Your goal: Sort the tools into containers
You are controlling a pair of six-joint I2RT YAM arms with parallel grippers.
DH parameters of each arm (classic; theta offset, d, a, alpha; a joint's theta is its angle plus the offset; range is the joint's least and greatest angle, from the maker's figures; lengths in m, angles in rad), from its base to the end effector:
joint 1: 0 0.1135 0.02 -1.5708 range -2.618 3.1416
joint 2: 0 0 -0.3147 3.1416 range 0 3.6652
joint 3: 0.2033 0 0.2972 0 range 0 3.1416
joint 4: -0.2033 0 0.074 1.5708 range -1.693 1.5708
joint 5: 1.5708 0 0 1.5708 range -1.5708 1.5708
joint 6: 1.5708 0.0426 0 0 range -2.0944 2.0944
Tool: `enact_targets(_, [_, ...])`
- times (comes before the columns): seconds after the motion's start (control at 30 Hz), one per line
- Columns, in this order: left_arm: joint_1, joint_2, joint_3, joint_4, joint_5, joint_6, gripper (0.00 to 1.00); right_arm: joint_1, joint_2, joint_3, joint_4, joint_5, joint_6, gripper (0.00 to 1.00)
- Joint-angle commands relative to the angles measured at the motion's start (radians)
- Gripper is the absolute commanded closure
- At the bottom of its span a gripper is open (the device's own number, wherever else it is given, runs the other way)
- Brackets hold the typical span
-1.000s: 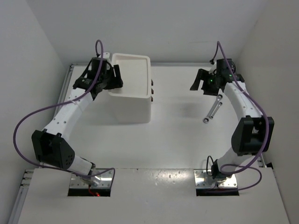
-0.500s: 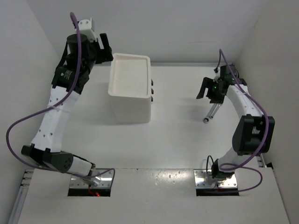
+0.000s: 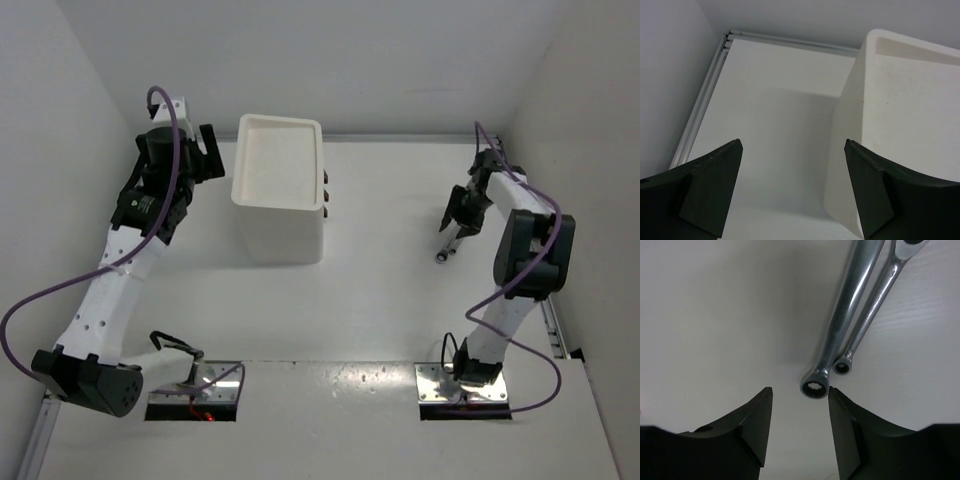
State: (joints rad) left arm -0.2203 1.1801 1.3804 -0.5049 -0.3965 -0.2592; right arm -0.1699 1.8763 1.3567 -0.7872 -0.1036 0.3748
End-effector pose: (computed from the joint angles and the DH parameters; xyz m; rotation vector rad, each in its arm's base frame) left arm 0.2783 -0.0455 0.4872 -0.3056 1.8259 0.0382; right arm 0.4221 -0.0679 0.2088 0.7566 2.7828 0.1879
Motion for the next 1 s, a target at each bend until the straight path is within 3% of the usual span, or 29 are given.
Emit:
enact_targets(0.0, [0.010, -0.028, -0.009, 0.051, -0.028, 0.002, 0.10, -0.014, 0.082, 0.122, -0.021, 0.062, 0.056, 0.51])
enact_targets(0.37, [0.019, -0.019, -0.037, 0.060, -0.038, -0.008, 0.10, -0.025, 0.265, 0.324, -0.089, 0.122, 0.078, 0.51])
enact_targets(0.97, [0.038, 0.009, -0.066, 0.069, -0.019, -0.048, 0.10, -0.080, 0.346, 0.355, -0.101, 0.058, 0.078, 0.52])
